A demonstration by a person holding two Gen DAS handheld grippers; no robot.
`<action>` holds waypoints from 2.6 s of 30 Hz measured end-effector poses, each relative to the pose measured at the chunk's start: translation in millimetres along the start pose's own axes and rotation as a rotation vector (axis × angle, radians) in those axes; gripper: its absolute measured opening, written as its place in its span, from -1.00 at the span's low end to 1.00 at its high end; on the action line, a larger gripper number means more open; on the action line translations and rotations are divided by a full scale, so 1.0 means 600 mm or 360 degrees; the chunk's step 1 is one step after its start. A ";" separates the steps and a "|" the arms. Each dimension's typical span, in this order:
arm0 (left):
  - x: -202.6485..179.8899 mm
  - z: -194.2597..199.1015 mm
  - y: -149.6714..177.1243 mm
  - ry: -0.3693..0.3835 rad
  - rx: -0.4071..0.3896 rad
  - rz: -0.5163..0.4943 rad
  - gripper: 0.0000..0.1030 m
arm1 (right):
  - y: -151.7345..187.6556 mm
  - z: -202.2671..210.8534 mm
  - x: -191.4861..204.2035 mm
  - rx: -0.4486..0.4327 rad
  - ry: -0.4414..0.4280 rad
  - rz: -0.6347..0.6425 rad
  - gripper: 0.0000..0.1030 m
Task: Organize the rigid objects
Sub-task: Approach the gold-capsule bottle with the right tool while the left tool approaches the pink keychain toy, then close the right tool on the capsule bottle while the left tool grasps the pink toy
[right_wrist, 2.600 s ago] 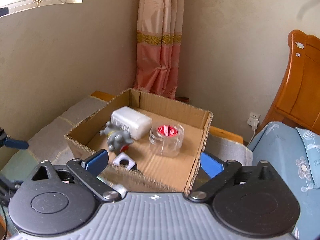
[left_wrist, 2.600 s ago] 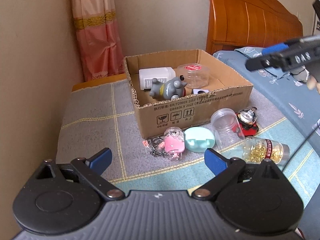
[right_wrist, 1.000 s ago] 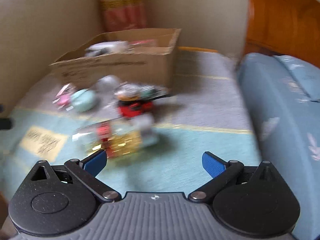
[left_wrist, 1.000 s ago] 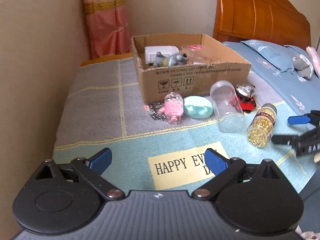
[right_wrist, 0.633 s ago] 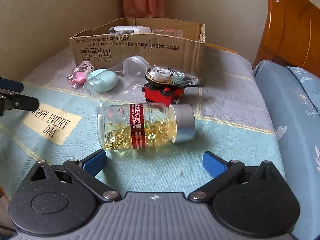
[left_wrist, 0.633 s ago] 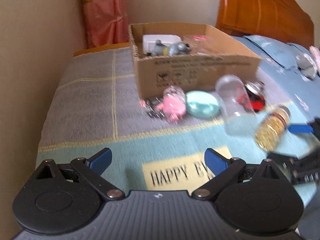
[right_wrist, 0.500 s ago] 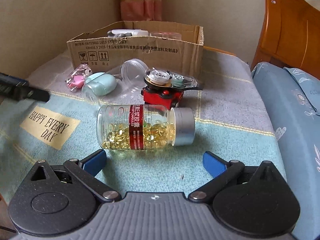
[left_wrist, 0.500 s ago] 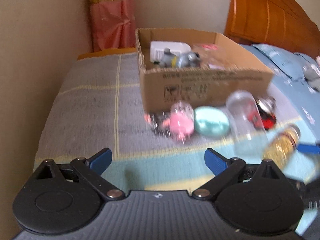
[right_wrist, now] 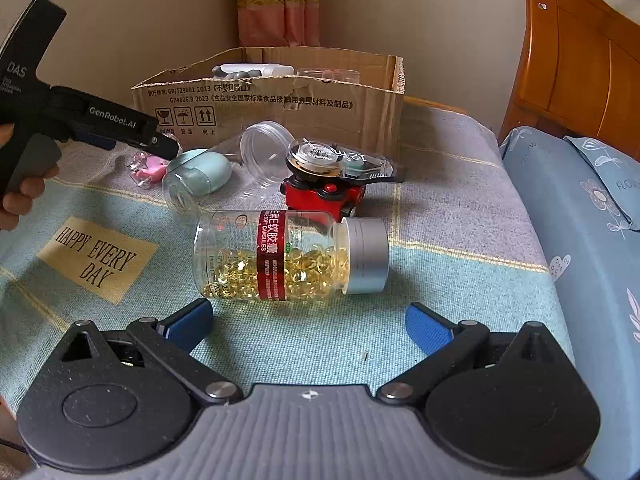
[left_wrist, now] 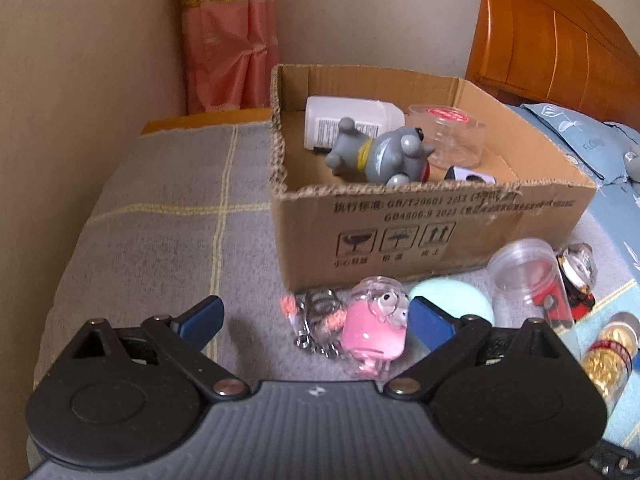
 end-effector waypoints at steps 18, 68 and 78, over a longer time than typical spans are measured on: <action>0.013 0.007 -0.006 -0.0037 -0.0044 0.0101 0.91 | 0.001 0.000 -0.001 -0.0010 -0.0004 0.0005 1.00; 0.013 0.014 0.035 -0.0119 -0.0043 0.0058 0.34 | -0.036 0.008 0.002 -0.0059 -0.0066 -0.0044 1.00; 0.009 0.018 0.031 -0.0081 -0.0037 0.0034 -0.01 | -0.052 0.000 0.014 -0.0012 -0.0001 -0.0066 0.99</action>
Point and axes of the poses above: each gripper's, at about its wrist camera, not at the fingertips, and z roughly against the way its jaws point, x to its left, y to its underside, the point moved 4 cm from there along -z, roughly the way its jaws point, and after that the axes turned 1 degree about x, right-handed, at the moved point
